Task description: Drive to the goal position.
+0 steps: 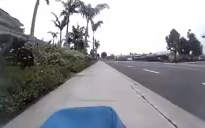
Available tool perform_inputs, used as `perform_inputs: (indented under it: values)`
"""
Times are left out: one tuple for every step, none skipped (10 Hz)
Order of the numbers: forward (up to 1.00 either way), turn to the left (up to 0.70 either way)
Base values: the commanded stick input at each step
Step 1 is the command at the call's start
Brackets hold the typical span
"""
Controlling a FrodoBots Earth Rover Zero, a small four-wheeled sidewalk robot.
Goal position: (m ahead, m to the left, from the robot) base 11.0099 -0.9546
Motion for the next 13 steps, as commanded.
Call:
perform_inputs:
  values:
    - [1.00,0.24]
    - [1.00,0.27]
    - [1.00,0.27]
    - [1.00,0.00]
    - [1.00,0.00]
    - [1.00,0.00]
    - [1.00,0.00]
    - [1.00,0.00]
    - [1.00,0.00]
    - [1.00,0.00]
    - [1.00,0.07]
    - [1.00,0.27]
    - [1.00,0.27]
